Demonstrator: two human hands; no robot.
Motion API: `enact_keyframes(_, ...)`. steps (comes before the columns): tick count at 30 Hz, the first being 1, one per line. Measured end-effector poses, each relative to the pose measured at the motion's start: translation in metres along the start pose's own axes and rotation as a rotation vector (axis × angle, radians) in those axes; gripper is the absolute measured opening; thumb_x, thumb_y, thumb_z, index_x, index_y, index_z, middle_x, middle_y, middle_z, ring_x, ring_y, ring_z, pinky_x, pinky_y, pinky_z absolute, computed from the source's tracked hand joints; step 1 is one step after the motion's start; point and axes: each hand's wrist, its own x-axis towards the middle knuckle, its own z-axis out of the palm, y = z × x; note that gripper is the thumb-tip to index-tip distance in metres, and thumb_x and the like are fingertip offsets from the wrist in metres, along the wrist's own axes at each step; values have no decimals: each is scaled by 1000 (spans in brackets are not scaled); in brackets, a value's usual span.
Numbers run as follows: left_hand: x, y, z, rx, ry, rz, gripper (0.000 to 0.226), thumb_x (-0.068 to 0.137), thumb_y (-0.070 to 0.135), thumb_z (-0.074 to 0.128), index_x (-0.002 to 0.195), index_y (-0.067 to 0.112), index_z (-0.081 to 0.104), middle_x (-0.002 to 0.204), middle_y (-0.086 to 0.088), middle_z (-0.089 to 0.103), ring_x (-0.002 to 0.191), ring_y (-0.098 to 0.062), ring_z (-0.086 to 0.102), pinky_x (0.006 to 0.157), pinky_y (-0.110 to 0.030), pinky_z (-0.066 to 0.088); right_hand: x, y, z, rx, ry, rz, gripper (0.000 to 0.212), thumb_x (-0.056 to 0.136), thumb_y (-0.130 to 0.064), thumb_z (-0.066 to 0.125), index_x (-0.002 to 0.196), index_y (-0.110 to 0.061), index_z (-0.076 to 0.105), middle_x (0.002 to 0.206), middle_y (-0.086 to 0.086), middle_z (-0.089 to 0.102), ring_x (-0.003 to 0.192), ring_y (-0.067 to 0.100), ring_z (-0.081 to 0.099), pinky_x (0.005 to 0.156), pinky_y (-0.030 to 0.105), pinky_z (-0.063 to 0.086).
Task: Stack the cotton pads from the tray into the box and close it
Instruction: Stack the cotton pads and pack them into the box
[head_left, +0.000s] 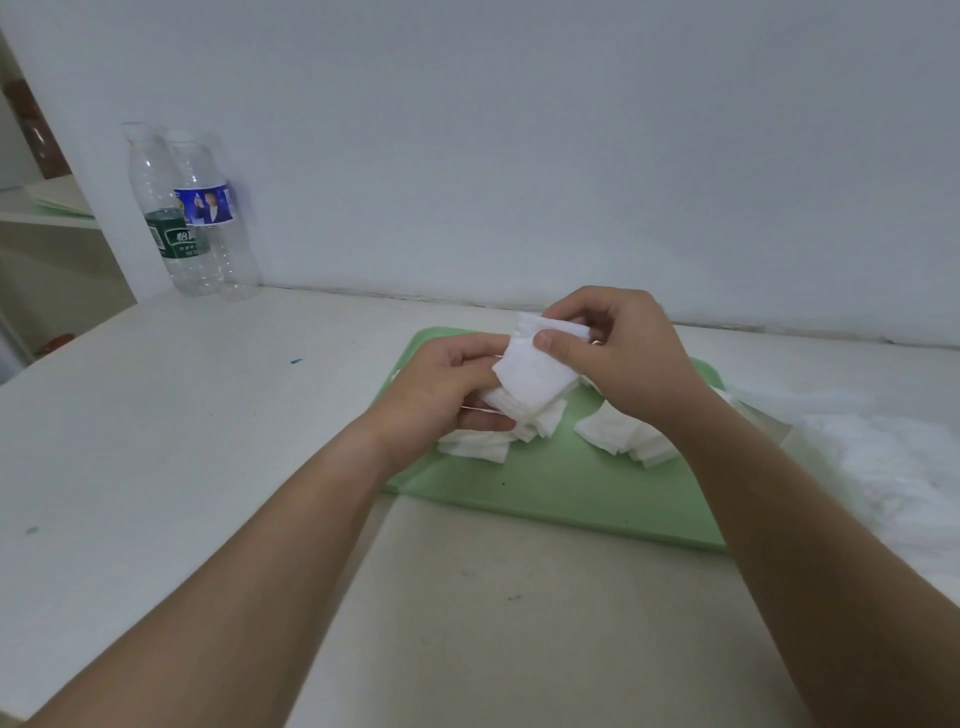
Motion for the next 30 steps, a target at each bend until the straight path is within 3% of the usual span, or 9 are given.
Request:
enact_keyframes(4,2,3,-1,-128,-30,-72,43,75,10,50,111,8,72,100,-12,75,80,-29,72,66,-35,61,-1,0,1,-39,16,-9,8,82,-17,79,86,-22,74,82,2,73,73,21,65,62,24,48)
enact_keyframes(7,1,4,0,-125,-18,-62,25,91,19,59,109,10,73,99,-10,75,83,-30,71,71,-37,62,-1,0,2,-54,17,-14,9,81,-17,79,84,-23,74,80,1,73,70,20,64,59,22,46)
enact_keyframes(10,0,-1,0,-14,8,5,22,97,12,63,118,12,70,105,-9,76,92,-28,74,75,-36,62,-2,-2,2,-32,11,-7,10,80,-16,80,84,-22,74,79,2,72,66,11,62,59,21,47)
enact_keyframes(14,0,-2,0,-16,7,24,36,91,-3,68,124,10,63,110,-14,76,92,-30,75,74,-35,62,-3,-3,1,173,68,58,7,83,-12,79,87,-14,74,79,0,72,70,10,65,60,22,51)
enact_keyframes(17,0,-2,-2,-20,22,28,36,91,-3,68,124,12,63,107,-13,77,92,-31,75,73,-34,61,-1,-2,-4,332,229,167,9,87,-16,76,96,-14,72,81,-3,73,72,10,64,61,25,51)
enact_keyframes(19,0,-2,-2,-3,62,31,37,91,-1,68,125,13,62,105,-12,77,92,-29,75,74,-33,60,0,-2,-9,435,244,250,13,90,-18,73,101,-14,70,83,-3,74,74,12,64,63,26,52)
enact_keyframes(23,3,-3,-5,4,199,23,32,92,2,67,120,16,65,103,-9,78,87,-22,75,72,-32,60,0,-8,-13,643,29,355,15,92,-9,68,107,-10,64,87,5,71,78,18,66,72,31,56)
enact_keyframes(26,5,-4,-6,1,292,48,23,93,4,65,113,16,68,97,-7,78,85,-20,74,71,-32,61,-3,-16,-7,673,-162,428,13,89,2,65,97,-7,62,85,9,71,79,21,69,70,30,60)
enact_keyframes(30,5,-4,-3,8,344,96,25,91,9,70,116,14,70,99,-4,79,91,-22,76,80,-40,63,-6,-20,4,682,-237,479,22,85,8,67,100,-8,61,94,15,72,85,28,71,76,36,62)
